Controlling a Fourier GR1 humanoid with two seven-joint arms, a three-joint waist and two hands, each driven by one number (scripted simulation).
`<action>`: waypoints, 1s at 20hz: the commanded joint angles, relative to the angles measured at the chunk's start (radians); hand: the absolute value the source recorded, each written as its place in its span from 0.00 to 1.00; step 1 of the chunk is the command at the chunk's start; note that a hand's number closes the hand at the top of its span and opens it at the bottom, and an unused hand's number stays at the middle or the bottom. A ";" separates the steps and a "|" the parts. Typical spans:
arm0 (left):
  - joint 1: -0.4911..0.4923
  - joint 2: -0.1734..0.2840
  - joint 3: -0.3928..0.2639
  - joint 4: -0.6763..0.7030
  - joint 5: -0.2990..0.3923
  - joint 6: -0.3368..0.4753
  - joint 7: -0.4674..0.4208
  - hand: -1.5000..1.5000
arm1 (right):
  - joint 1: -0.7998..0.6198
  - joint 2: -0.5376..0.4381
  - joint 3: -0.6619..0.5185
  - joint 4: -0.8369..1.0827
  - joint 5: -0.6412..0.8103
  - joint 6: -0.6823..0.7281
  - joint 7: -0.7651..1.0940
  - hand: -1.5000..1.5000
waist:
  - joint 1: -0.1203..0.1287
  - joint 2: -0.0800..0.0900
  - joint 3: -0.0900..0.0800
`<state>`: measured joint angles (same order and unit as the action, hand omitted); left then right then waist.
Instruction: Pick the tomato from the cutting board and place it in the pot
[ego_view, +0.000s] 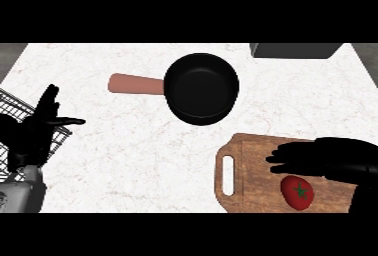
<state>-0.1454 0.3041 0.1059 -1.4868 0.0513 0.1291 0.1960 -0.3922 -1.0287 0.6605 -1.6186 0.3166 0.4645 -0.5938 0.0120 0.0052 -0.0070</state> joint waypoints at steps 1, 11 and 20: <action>-0.039 -0.092 -0.029 -0.086 0.042 0.015 -0.042 0.50 | 0.024 0.050 0.017 0.051 0.089 -0.051 0.007 0.00 | -0.006 -0.006 0.008; -0.064 -0.058 -0.006 -0.150 0.054 0.013 0.055 0.50 | 0.046 0.128 0.023 0.058 0.163 -0.054 0.022 0.00 | -0.006 -0.008 0.008; -0.073 -0.063 -0.002 -0.143 0.061 0.008 0.043 0.50 | 0.074 0.212 0.038 0.134 0.256 -0.106 0.042 0.00 | -0.009 -0.007 0.008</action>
<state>-0.1788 0.2373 0.1419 -1.5546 0.1143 0.1684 0.2443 -0.3391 -0.8561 0.6821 -1.4968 0.5318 0.3806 -0.5698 0.0094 0.0082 -0.0130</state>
